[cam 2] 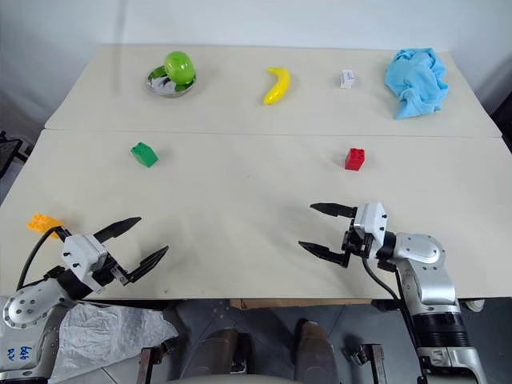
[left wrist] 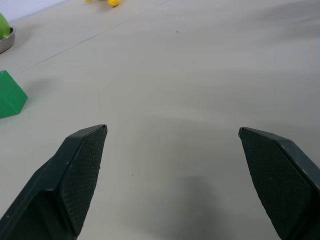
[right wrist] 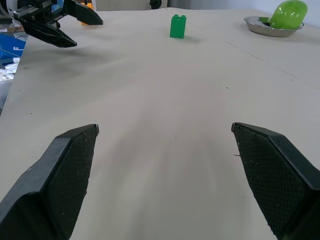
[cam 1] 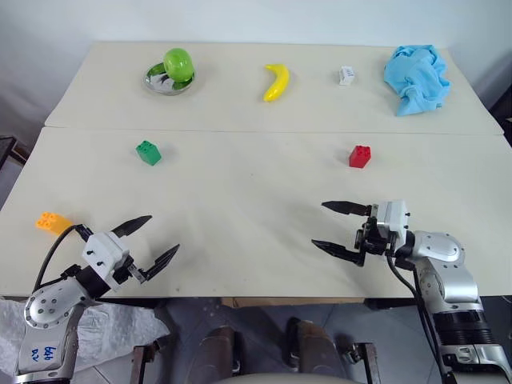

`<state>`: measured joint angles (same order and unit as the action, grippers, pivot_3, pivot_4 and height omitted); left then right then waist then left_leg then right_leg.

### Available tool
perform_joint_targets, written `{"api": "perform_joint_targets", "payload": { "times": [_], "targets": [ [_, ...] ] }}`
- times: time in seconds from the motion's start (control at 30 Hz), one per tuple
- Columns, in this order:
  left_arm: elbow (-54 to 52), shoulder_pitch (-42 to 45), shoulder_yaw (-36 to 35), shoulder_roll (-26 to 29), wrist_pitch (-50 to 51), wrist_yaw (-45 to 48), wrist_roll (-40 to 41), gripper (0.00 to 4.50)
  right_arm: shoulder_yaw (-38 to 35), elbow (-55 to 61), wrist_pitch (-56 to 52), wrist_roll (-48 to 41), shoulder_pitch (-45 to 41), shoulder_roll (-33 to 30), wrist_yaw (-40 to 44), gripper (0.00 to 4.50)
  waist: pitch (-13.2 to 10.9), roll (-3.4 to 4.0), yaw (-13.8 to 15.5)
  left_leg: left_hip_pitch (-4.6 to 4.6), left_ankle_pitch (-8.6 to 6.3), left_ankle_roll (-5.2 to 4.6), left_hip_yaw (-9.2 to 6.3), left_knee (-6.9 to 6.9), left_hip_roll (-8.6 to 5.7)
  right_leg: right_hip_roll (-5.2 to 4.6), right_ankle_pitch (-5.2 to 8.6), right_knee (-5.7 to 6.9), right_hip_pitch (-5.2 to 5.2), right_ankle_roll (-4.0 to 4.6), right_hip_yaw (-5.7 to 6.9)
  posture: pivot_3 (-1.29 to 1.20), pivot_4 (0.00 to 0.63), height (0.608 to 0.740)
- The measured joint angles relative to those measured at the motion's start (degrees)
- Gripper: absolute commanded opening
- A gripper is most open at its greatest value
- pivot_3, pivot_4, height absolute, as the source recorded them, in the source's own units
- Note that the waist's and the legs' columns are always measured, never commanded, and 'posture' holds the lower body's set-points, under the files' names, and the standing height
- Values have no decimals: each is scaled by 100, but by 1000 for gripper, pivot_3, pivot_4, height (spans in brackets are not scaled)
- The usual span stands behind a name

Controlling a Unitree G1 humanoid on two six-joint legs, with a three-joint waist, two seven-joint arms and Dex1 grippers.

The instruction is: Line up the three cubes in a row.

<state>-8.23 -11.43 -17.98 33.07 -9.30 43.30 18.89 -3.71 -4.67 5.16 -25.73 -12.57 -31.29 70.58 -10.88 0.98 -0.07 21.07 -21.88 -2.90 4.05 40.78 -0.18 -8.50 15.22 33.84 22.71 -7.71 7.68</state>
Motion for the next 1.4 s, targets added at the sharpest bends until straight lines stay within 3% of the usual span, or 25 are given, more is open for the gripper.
{"api": "perform_joint_targets", "payload": {
  "times": [0.27,0.33,0.5,0.6,0.7,0.87,1.07,1.2,1.4],
  "targets": [
    [-230,192,44,185,640,189,415,4490,-439,8,126,49,407,55,-699,4500,0,0,25,3,0,0,-5,1,-5,-2,0,2,-1,0,1,0,150,740],
    [-352,397,187,130,934,386,825,4490,-805,50,192,73,655,171,-1262,4500,0,0,28,3,0,0,-7,1,-5,-3,0,2,-1,0,-1,0,150,740],
    [-447,1269,855,13,1003,672,812,4490,-1697,281,371,369,1373,532,-2777,4500,2,3,61,1,1,1,-1,2,-5,8,0,6,-3,0,-2,0,150,740],
    [-205,1840,1229,-55,882,966,701,4490,-1894,410,237,743,1598,731,-3713,4500,8,12,17,-6,3,2,10,1,-5,11,0,11,-2,0,-10,0,150,740],
    [222,2280,1540,-149,800,1264,597,4490,-1837,579,-44,773,1544,863,-4102,4500,9,16,-54,-14,4,5,33,-2,10,31,0,7,-1,-1,-25,0,150,740],
    [929,2794,1572,-313,800,1443,636,4490,-1359,970,-1214,780,639,894,-4676,4500,9,17,-137,-21,12,18,40,-2,27,45,1,12,2,0,-37,0,150,740],
    [995,2840,1699,-382,855,1770,666,4490,-995,695,-2626,1120,-983,828,-5494,4500,9,17,-131,-2,15,13,34,0,23,40,1,15,19,1,-35,0,150,740],
    [951,2771,1737,-428,886,1754,635,4490,-652,-106,-3291,1423,-2033,905,-5879,4500,9,17,-126,10,16,12,23,2,18,38,2,18,23,4,-29,0,150,740],
    [878,2620,1772,-490,798,1575,451,4490,-576,-1666,-3121,1683,-2810,1190,-6437,4500,9,17,-147,12,17,10,24,-9,13,38,2,14,25,4,-28,0,150,740]
  ]
}}
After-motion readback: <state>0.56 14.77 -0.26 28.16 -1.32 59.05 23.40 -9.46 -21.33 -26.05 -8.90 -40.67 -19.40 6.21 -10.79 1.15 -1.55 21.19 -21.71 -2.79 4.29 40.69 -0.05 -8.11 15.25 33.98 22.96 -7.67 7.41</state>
